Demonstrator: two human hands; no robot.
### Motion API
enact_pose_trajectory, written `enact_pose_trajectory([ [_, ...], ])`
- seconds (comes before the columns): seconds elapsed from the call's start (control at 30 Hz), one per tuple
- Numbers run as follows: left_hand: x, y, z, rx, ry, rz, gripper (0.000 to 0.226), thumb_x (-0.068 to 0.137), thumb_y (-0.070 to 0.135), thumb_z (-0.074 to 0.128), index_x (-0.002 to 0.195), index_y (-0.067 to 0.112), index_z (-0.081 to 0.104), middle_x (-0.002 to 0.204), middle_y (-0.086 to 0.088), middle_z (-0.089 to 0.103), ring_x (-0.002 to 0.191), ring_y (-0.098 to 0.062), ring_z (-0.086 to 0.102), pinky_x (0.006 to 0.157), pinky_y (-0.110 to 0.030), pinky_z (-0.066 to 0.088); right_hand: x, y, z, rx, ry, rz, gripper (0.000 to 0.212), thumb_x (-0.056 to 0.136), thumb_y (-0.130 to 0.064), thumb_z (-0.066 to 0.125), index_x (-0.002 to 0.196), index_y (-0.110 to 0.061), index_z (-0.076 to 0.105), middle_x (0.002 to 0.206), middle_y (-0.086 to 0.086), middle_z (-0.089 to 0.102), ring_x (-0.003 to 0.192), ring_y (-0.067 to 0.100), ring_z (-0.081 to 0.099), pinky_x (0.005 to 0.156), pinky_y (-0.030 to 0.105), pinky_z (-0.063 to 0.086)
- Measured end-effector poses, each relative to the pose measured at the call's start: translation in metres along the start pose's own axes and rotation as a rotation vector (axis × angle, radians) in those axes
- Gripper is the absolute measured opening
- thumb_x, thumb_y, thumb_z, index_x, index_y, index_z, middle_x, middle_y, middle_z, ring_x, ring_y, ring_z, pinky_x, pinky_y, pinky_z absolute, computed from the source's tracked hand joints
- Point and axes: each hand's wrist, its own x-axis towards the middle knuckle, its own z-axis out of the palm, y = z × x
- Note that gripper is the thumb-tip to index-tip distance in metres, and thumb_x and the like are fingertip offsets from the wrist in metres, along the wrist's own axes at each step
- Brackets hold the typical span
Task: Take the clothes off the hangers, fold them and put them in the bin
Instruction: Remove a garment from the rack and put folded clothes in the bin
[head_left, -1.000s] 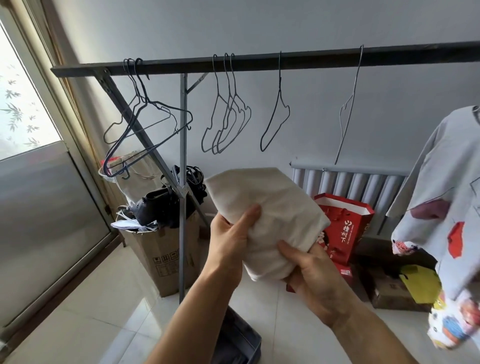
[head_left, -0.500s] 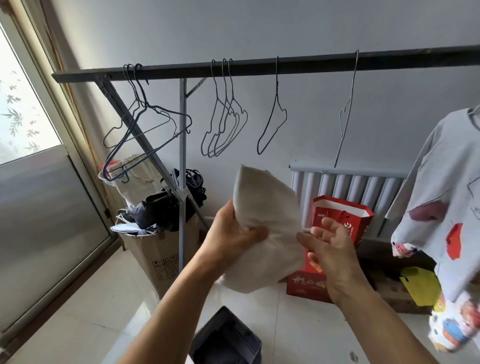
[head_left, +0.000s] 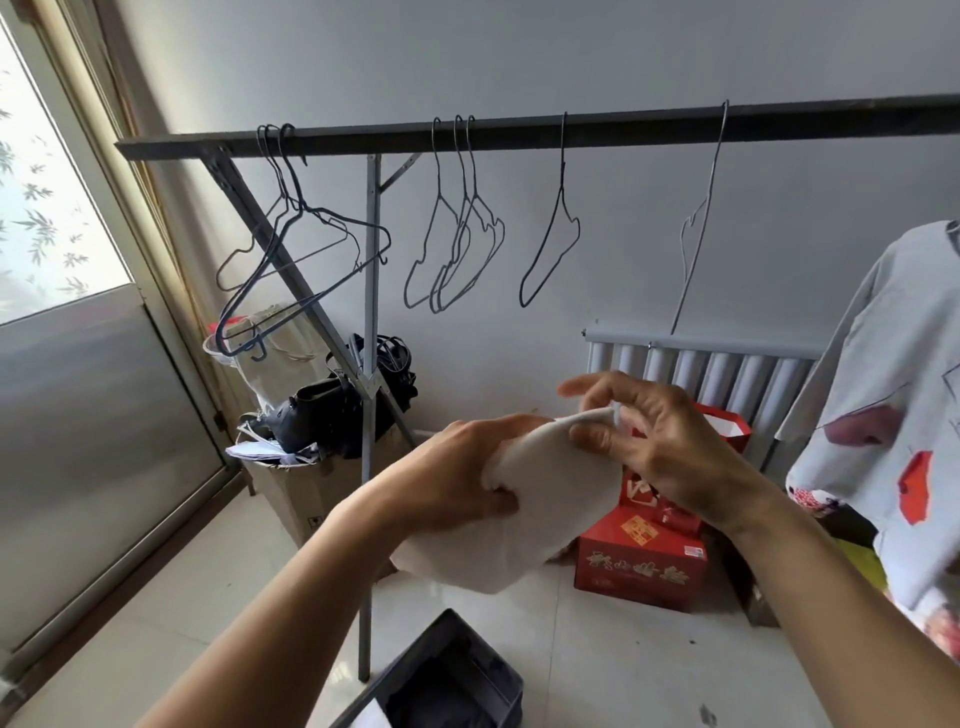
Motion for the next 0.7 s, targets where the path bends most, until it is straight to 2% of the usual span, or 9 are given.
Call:
enact_pose_trajectory([
  [0.1,-0.006,-0.006,-0.005,-0.118,0.022,-0.031,0.07,0.065,0.025,0.086,0.124,0.046,0.055,0.107,0.02,0.068,0.102,0.001,0.062,0.091,-0.031,0.052,0.0,-0.002,0.003,0.032,0.118,-0.127,0.018,0.078,-0.039,0.063,0.076,-0.022,0.057,0.086,-0.012,0.068,0.082,0.002,0.058,0.072,0.022,0.046],
  [0.13,-0.009,-0.008,-0.005,-0.17,0.01,-0.056,0.063,0.065,0.024,0.089,0.12,0.039,0.061,0.104,0.015,0.07,0.098,0.0,0.064,0.088,-0.032,0.054,0.0,-0.003,0.005,0.033,0.171,-0.161,0.02,0.08,-0.038,0.062,0.076,-0.019,0.056,0.073,-0.011,0.06,0.07,0.003,0.051,0.064,0.017,0.041],
  [0.2,-0.017,-0.014,-0.004,-0.303,-0.05,-0.112,0.042,0.069,0.017,0.088,0.107,0.021,0.07,0.096,0.002,0.073,0.086,-0.007,0.066,0.082,-0.043,0.057,0.003,-0.004,0.008,0.02,0.257,-0.205,0.02,0.084,-0.035,0.062,0.078,-0.017,0.053,0.063,-0.008,0.045,0.06,0.003,0.04,0.054,0.013,0.034],
  [0.27,-0.026,-0.02,-0.004,-0.426,-0.069,-0.17,0.027,0.075,0.016,0.084,0.098,0.009,0.072,0.094,-0.014,0.073,0.082,-0.017,0.066,0.081,-0.054,0.054,0.008,-0.006,0.008,-0.001,0.286,-0.238,0.022,0.086,-0.034,0.062,0.078,-0.016,0.051,0.061,-0.009,0.041,0.057,0.003,0.037,0.052,0.011,0.032],
  [0.33,-0.031,-0.026,-0.006,-0.529,-0.056,-0.211,0.024,0.079,0.013,0.081,0.099,0.004,0.071,0.1,-0.023,0.072,0.084,-0.023,0.067,0.083,-0.053,0.055,0.016,-0.007,0.007,-0.001,0.259,-0.244,0.024,0.086,-0.035,0.062,0.079,-0.016,0.051,0.06,-0.011,0.041,0.055,0.002,0.037,0.052,0.011,0.032],
  [0.43,-0.037,-0.029,-0.01,-0.576,-0.096,-0.233,0.022,0.082,0.001,0.075,0.104,0.002,0.07,0.103,-0.018,0.073,0.088,-0.021,0.069,0.083,-0.042,0.058,0.027,-0.009,0.011,-0.018,0.193,-0.249,0.02,0.091,-0.023,0.063,0.078,-0.018,0.049,0.059,-0.015,0.045,0.055,0.0,0.04,0.053,0.009,0.033],
  [0.53,-0.043,-0.035,-0.015,-0.676,-0.174,-0.237,0.033,0.078,-0.004,0.075,0.103,0.016,0.071,0.098,-0.005,0.074,0.089,-0.016,0.07,0.074,-0.03,0.059,0.04,-0.014,0.021,-0.061,0.139,-0.271,0.021,0.092,-0.017,0.063,0.078,-0.021,0.048,0.062,-0.018,0.048,0.06,-0.002,0.046,0.058,0.008,0.036],
  [0.63,-0.05,-0.038,-0.023,-0.931,-0.282,-0.225,0.06,0.063,0.023,0.09,0.118,0.03,0.067,0.113,-0.005,0.071,0.102,-0.019,0.069,0.079,-0.03,0.057,0.054,-0.02,0.036,-0.09,0.075,-0.315,0.02,0.093,-0.017,0.064,0.08,-0.021,0.049,0.067,-0.011,0.049,0.064,-0.004,0.048,0.061,0.007,0.038],
  [0.7,-0.049,-0.041,-0.024,-0.956,-0.234,-0.246,0.066,0.062,0.039,0.089,0.122,0.027,0.065,0.118,-0.008,0.069,0.106,-0.023,0.068,0.082,-0.034,0.057,0.065,-0.023,0.049,-0.081,0.012,-0.326,0.018,0.093,-0.017,0.064,0.082,-0.017,0.05,0.068,-0.009,0.048,0.064,-0.003,0.047,0.061,0.008,0.037],
])
